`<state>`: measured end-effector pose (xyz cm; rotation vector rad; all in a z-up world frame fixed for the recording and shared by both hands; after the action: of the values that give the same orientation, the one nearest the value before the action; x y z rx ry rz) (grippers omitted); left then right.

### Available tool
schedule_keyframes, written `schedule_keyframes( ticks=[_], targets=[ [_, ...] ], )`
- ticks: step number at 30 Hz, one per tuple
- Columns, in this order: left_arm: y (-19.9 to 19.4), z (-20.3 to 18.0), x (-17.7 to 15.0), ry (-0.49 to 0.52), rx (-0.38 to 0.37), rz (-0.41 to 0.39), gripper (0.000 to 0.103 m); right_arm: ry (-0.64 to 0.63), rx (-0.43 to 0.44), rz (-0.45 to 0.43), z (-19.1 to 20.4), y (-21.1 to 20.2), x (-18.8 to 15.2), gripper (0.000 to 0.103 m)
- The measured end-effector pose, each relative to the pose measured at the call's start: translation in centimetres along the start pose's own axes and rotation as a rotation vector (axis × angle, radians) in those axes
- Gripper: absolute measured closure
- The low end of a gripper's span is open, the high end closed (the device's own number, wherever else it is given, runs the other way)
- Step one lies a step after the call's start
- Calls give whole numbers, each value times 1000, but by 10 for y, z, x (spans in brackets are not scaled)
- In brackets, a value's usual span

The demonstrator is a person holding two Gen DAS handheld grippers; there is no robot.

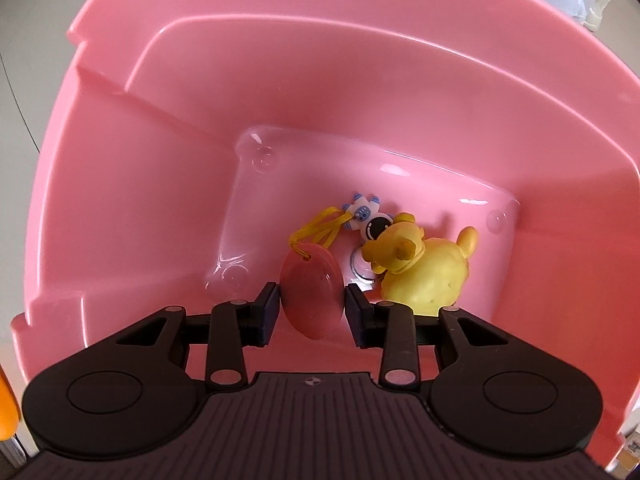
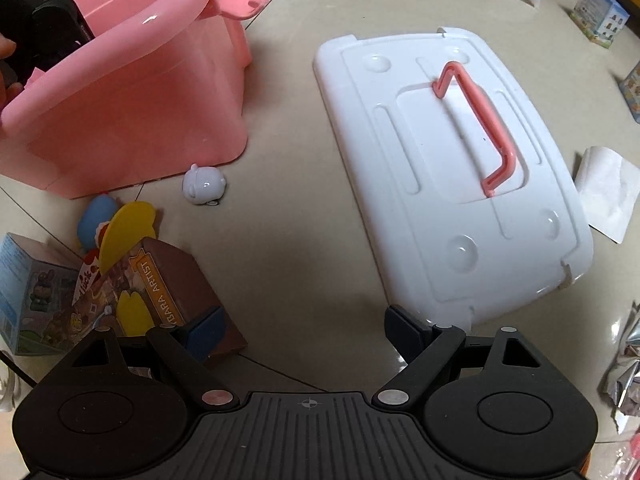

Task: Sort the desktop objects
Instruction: 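Lower the red keychain into the pink bin and open the left gripper, then raise the left gripper from the bin while moving the right gripper toward the white lid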

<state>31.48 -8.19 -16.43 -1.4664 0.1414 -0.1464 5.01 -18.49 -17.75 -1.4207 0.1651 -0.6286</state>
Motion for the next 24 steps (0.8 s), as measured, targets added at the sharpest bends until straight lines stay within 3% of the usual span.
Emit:
schedule_keyframes(
  ticks=[7,13,18,24],
  targets=[
    [-16,3,-5,-17,-1,-25,55,-10,0,-6,0,-6,1,19],
    [-36,13,-10,-34,-33,-66,54,-24,-10,-24,-2,-16,2,19],
    [-78,16,-27,-5,-38,-144,42,-51,-16,-43,-4,-28,2,19],
    [-126,29,-62,25,-41,-215,38,-122,-19,-75,1,-53,-3,19]
  ],
)
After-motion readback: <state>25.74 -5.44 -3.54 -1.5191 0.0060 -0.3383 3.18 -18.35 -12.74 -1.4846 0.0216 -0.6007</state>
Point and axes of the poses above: each gripper's, at about its wrist camera, not at the fingertips, and y roughly the way its jaws point, z to its left, x to its top, the point moved 2 cm from there along y, roughly the way its jaws point, and after that the axes turned 1 degree about x, right-handed, at the moved point
